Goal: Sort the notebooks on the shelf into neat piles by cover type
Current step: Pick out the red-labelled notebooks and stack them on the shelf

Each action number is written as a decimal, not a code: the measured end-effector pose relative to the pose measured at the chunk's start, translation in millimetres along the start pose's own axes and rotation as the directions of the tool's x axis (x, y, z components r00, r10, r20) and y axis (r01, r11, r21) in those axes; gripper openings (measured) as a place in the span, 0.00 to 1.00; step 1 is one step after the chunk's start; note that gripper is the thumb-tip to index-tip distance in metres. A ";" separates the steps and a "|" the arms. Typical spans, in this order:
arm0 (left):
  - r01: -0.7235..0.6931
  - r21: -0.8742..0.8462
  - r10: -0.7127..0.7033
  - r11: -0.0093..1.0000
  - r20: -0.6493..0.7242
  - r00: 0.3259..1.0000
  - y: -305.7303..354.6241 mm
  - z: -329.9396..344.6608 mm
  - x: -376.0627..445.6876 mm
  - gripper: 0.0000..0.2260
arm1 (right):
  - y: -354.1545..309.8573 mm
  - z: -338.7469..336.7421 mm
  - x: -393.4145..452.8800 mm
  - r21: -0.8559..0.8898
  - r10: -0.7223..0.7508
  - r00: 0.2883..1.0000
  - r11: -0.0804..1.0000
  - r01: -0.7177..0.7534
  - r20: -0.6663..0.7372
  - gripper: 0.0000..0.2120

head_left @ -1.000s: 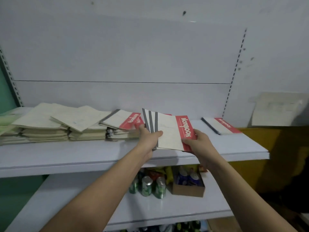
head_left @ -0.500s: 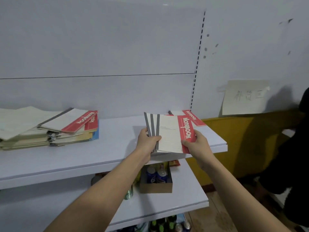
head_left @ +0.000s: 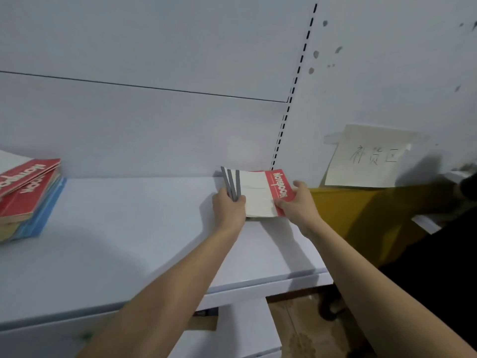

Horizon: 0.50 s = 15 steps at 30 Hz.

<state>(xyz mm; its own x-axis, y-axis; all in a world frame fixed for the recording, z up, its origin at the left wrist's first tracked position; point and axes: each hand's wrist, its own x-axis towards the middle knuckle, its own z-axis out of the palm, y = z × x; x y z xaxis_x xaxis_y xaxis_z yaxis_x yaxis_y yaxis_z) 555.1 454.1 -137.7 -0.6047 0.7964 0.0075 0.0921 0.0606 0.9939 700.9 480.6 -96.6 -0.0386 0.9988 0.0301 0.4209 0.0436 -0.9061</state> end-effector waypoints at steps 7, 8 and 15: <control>-0.145 0.530 0.198 0.835 -0.044 0.979 -6.6 25.9 4.6 0.10 | 48.0 15.1 43.5 -0.433 -0.247 0.969 0.872 0.229 0.014 0.13; -0.160 0.549 0.218 0.820 -0.041 0.975 -7.3 26.6 3.5 0.10 | 53.8 15.8 44.8 -0.406 -0.279 0.960 0.875 0.264 0.022 0.12; -0.193 0.479 0.246 0.856 -0.049 0.968 -6.9 28.4 1.4 0.11 | 65.1 19.5 56.6 -0.314 -0.320 0.945 0.893 0.323 0.061 0.12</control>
<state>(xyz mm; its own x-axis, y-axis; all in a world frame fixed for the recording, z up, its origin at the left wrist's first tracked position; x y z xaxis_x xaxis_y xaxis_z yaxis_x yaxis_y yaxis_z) 576.1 471.9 -147.7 -0.6016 0.7564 0.2567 0.5745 0.1865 0.7970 708.5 539.6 -162.0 -0.2266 0.9290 0.2926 0.6479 0.3681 -0.6668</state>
